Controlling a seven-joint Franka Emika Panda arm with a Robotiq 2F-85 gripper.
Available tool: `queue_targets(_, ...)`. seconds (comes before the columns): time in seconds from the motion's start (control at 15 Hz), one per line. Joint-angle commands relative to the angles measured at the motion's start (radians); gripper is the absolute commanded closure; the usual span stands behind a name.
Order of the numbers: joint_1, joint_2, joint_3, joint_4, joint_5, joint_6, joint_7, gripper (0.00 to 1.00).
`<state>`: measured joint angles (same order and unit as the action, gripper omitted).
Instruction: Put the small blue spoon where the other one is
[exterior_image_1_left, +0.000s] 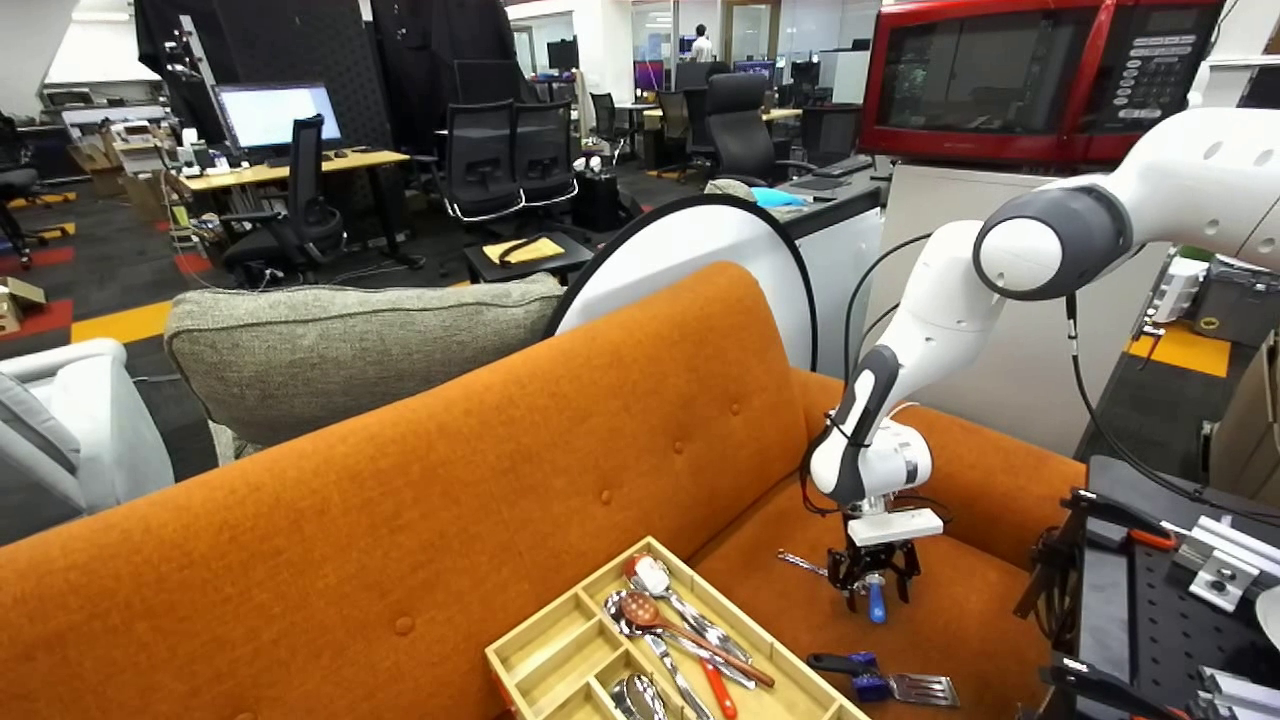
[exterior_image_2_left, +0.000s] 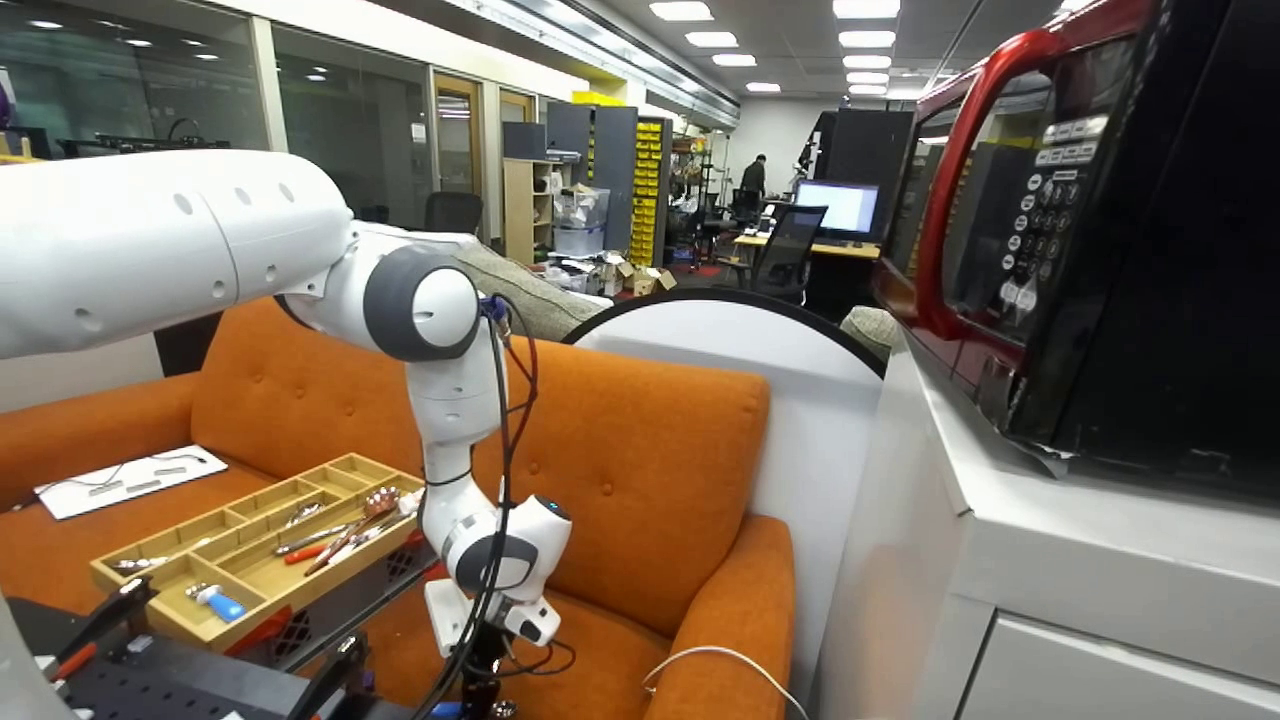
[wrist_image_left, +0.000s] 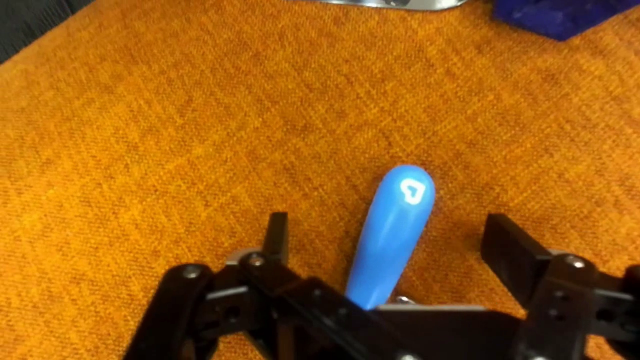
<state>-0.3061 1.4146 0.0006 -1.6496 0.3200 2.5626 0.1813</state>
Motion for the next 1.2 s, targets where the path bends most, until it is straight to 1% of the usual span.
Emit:
queue_targets(0.0,-0.009,0.003,-0.004,0.014,0.040,-0.026,0.029,0.27)
queue_targets(0.07,-0.013,0.003,-0.002,0.014,0.044,-0.027,0.028,0.31)
queue_targets(0.13,-0.016,0.003,0.001,0.014,0.050,-0.027,0.027,0.38)
queue_targets(0.33,-0.021,0.005,0.008,0.019,0.056,-0.031,0.017,0.60)
queue_targets(0.4,-0.020,0.004,0.008,0.019,0.058,-0.031,0.015,0.66)
queue_targets(0.47,-0.034,0.002,0.021,0.020,0.061,-0.033,-0.004,0.74)
queue_targets(0.53,-0.030,0.000,0.019,0.020,0.060,-0.034,-0.004,0.80)
queue_targets(0.6,-0.031,-0.001,0.021,0.022,0.059,-0.036,-0.007,0.88)
queue_targets(0.67,-0.040,-0.003,0.030,0.023,0.060,-0.038,-0.021,0.94)
queue_targets(0.73,-0.036,-0.009,0.029,0.018,0.057,-0.033,-0.027,0.95)
queue_targets(0.8,-0.036,-0.015,0.032,0.013,0.054,-0.028,-0.037,0.93)
queue_targets(0.93,-0.035,-0.029,0.034,-0.003,0.052,-0.020,-0.055,0.93)
queue_targets(1.13,-0.029,-0.076,0.032,-0.063,0.051,-0.001,-0.078,0.93)
